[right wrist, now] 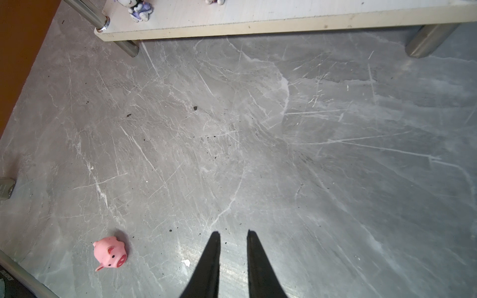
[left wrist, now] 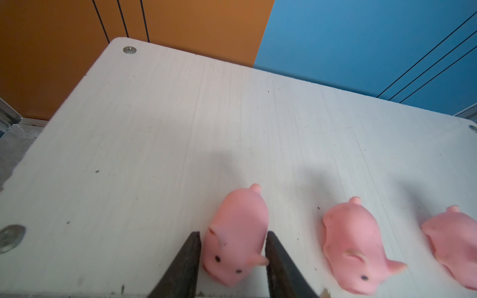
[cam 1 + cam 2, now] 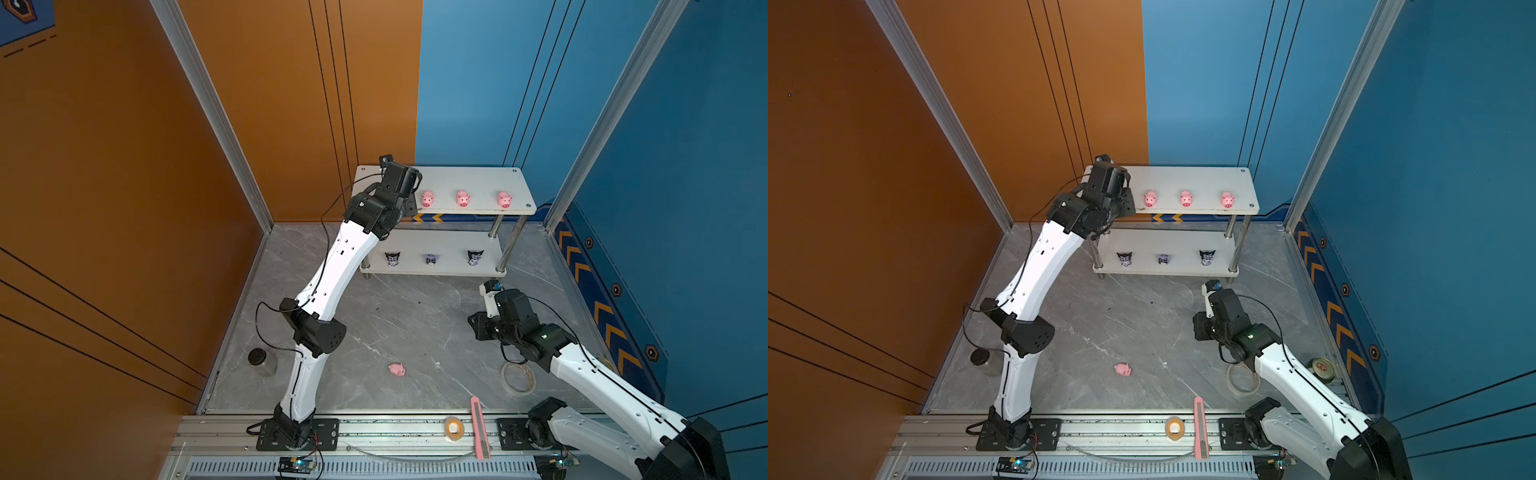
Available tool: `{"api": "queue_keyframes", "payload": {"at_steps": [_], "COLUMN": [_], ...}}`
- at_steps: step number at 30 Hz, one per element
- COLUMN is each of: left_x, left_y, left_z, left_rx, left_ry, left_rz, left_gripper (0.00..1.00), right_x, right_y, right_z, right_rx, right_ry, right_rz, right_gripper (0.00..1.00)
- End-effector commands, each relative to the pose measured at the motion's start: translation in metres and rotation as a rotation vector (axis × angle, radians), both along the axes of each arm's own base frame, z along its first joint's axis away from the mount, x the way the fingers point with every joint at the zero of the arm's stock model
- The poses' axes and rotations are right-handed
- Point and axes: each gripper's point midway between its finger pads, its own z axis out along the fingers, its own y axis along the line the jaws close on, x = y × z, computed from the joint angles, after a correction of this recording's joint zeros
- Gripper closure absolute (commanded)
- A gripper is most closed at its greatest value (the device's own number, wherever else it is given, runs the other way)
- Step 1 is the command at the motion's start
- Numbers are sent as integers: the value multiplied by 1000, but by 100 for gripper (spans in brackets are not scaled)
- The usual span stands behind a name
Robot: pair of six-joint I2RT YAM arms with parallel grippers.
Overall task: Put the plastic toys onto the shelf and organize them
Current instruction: 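Lower the pink pig onto the top shelf beside the other three pigs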
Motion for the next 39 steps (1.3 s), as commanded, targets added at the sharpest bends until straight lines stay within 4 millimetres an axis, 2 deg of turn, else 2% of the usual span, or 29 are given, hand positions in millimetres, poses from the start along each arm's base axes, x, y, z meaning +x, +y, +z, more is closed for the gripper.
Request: {"api": "queue_keyframes", "payload": {"at_steps": [1, 7, 15, 23, 29, 32, 37, 39], "left_x": [-5, -12, -18, -24, -39, -46, -43, -39], "left_y": [-1, -10, -15, -5, 14, 18, 4, -2], "left_z": [4, 6, 11, 23, 44, 50, 43, 39], "left_rx": [15, 16, 20, 27, 59, 84, 102, 102], "left_ry": [-10, -16, -29, -49, -88, -103, -91, -85], "left_rz": [2, -13, -20, 0, 30, 36, -21, -40], "left_gripper": [56, 51, 50, 49, 47, 41, 22, 18], "right_x": [0, 0, -1, -4, -8, -11, -13, -13], "right_y": [0, 0, 1, 1, -2, -3, 2, 3], "right_z": [-1, -2, -1, 0, 6, 10, 12, 13], "right_rx": [-1, 0, 4, 10, 11, 14, 23, 19], "right_ry": [-8, -7, -4, -2, -14, -21, -14, -15], "right_rz": [12, 13, 19, 26, 24, 25, 32, 33], "right_gripper": [79, 79, 78, 78, 78, 78, 77, 77]}}
